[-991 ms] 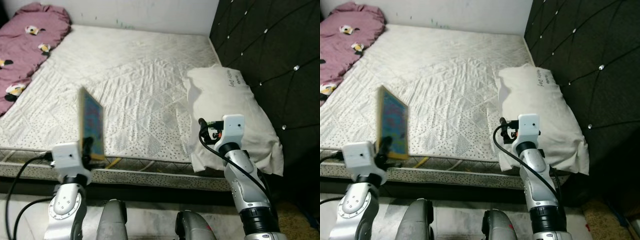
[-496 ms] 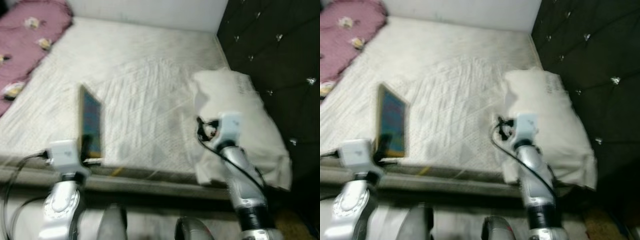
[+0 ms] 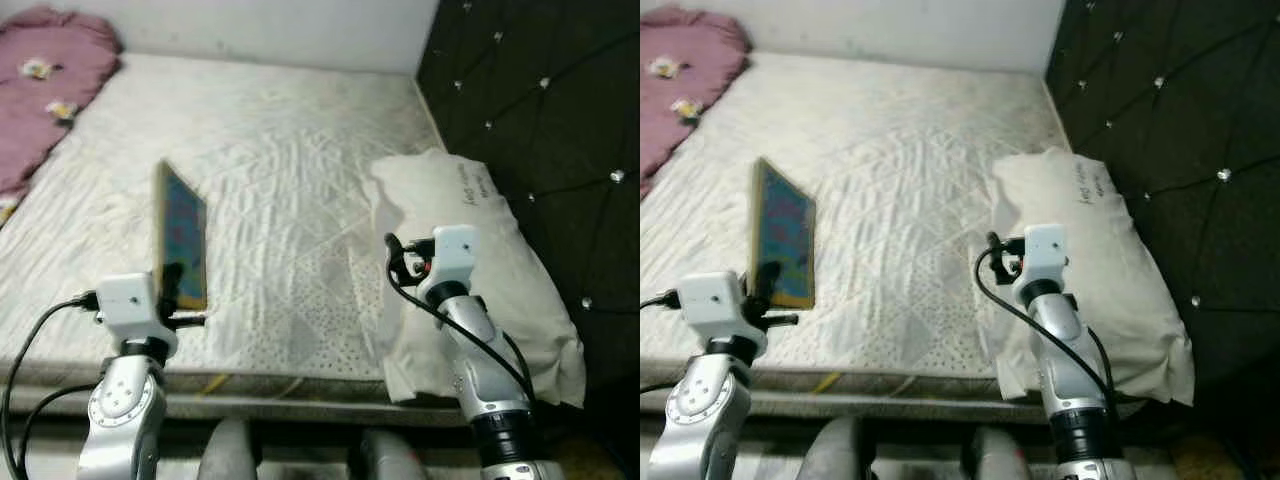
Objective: Clean up the room
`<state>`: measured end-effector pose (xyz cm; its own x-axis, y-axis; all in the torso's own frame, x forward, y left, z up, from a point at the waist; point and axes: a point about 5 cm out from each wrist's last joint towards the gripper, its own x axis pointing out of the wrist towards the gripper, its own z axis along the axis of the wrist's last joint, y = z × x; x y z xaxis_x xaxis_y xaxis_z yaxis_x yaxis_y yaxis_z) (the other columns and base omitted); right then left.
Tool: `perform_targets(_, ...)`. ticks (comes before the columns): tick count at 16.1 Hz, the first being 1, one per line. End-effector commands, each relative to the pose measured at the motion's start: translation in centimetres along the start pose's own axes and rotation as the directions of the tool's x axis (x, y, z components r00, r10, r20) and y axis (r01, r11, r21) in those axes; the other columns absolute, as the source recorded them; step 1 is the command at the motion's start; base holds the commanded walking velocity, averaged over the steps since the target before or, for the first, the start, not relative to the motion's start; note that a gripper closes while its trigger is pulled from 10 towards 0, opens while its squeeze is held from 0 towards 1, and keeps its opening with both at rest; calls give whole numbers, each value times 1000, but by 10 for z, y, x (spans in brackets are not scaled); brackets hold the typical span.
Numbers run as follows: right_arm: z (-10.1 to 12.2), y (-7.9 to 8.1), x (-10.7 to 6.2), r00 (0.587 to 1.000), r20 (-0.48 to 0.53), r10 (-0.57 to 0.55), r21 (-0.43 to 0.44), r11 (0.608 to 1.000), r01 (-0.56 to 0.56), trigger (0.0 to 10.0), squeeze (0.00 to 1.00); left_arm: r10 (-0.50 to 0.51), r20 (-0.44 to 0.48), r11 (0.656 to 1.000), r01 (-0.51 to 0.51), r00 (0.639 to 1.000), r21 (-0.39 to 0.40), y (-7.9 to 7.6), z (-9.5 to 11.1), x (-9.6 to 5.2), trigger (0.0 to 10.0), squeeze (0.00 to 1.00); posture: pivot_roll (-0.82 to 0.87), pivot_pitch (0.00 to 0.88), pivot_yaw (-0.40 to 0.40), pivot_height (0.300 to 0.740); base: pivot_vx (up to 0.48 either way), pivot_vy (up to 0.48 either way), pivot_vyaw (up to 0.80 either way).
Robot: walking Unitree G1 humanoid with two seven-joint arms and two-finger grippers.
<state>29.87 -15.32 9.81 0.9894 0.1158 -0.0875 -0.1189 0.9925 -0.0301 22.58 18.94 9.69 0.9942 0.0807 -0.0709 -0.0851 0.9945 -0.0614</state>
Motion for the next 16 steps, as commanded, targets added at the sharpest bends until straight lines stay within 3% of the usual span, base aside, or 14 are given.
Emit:
perform_targets(1, 3, -12, -3, 999, -3, -37, -11, 999, 37, 10000, 0, -71, 7, 997, 71, 997, -29, -16, 4, 7, 10000, 0, -58, 0, -55, 665, 0, 0, -594)
perform_targets(3, 5, -15, -6, 999, -2, -44, -21, 999, 44, 10000, 0, -117, -47, 993, 115, 992, -40, -20, 0, 13, 10000, 0, -72, 12, -58, 665, 0, 0, -591)
perform_targets(6, 8, -25, -14, 998, -4, -64, -51, 997, 63, 10000, 0, -106, -92, 985, 92, 990, -148, -16, -2, 28, 10000, 0, -105, 49, -57, 665, 0, 0, -369)
perform_targets(10, 4, -34, -29, 996, -34, -85, -63, 995, 83, 10000, 0, -120, -141, 946, 71, 983, -315, -27, -4, 46, 10000, 0, -138, 79, -60, 665, 0, 0, 0)
perform_targets(11, 3, -36, -34, 995, -40, -90, -61, 994, 87, 10000, 0, -157, -188, 931, 82, 970, -356, -34, -14, 52, 10000, 0, -149, 80, -64, 665, 0, 0, 0)
perform_targets(14, 3, -39, -41, 995, -53, -86, -65, 994, 82, 10000, 0, -186, -214, 922, 95, 959, -374, -43, -19, 59, 10000, 0, -162, 85, -68, 665, 0, 0, 0)
perform_targets(16, 2, -40, -43, 995, -61, -79, -58, 995, 75, 10000, 0, -205, -226, 916, 106, 952, -386, -50, -21, 62, 10000, 0, -166, 85, -65, 640, 0, 0, 0)
